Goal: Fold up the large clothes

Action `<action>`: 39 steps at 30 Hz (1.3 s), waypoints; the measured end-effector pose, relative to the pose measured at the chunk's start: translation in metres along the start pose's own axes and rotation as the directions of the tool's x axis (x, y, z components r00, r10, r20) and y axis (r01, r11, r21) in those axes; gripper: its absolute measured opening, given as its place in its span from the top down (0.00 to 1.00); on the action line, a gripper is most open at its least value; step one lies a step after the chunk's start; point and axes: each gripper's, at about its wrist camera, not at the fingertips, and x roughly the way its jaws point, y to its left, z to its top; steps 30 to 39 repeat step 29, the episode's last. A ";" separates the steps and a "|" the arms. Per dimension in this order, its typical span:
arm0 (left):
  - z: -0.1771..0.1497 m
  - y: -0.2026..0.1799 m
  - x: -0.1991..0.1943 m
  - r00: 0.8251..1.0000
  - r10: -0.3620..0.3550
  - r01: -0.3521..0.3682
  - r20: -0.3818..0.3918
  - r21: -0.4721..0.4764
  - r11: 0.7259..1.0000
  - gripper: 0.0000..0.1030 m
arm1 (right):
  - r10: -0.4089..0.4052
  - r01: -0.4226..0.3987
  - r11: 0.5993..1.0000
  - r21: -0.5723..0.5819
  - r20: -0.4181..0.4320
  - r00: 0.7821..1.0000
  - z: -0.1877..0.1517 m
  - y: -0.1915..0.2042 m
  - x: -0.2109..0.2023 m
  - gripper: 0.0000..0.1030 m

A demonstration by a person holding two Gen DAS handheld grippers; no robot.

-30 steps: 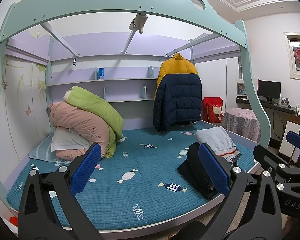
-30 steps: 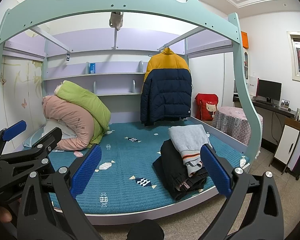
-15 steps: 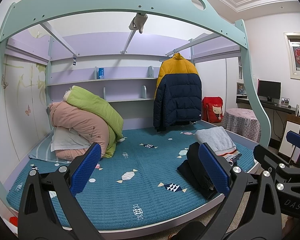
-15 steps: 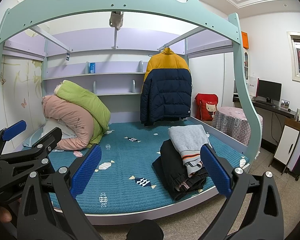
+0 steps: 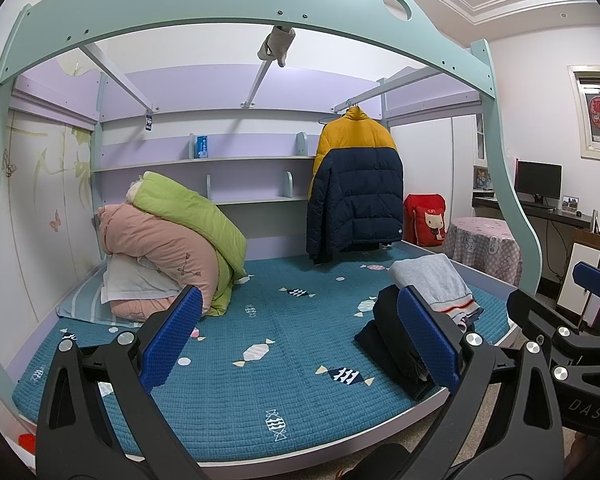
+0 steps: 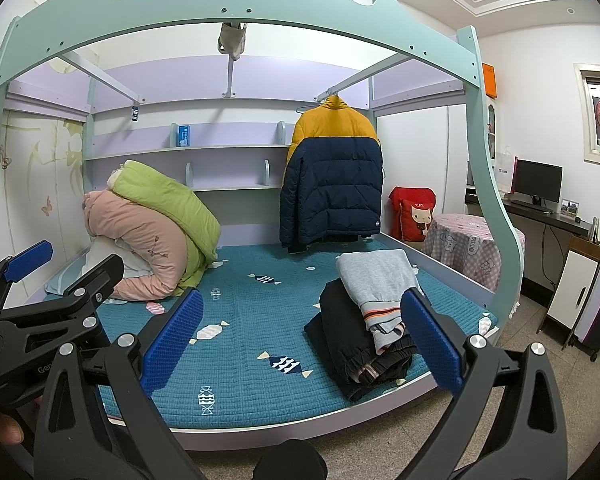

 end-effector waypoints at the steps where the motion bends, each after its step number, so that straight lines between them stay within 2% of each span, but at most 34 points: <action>1: 0.000 0.000 0.000 1.000 -0.001 0.001 0.001 0.000 1.000 0.05 | -0.001 0.001 1.000 0.000 -0.001 1.000 0.000 0.000 0.001 0.07; 20: -0.002 0.021 0.034 0.999 -0.034 0.034 -0.025 -0.015 0.999 0.05 | -0.024 0.024 1.000 -0.005 -0.033 0.999 -0.004 0.012 0.024 0.07; 29: -0.024 0.061 0.079 0.995 -0.023 0.016 -0.097 -0.072 0.997 0.05 | -0.010 0.004 0.998 -0.055 -0.106 0.994 -0.009 0.047 0.071 0.07; 39: -0.024 0.061 0.079 0.995 -0.023 0.016 -0.097 -0.072 0.997 0.05 | -0.010 0.004 0.998 -0.055 -0.106 0.994 -0.009 0.047 0.071 0.07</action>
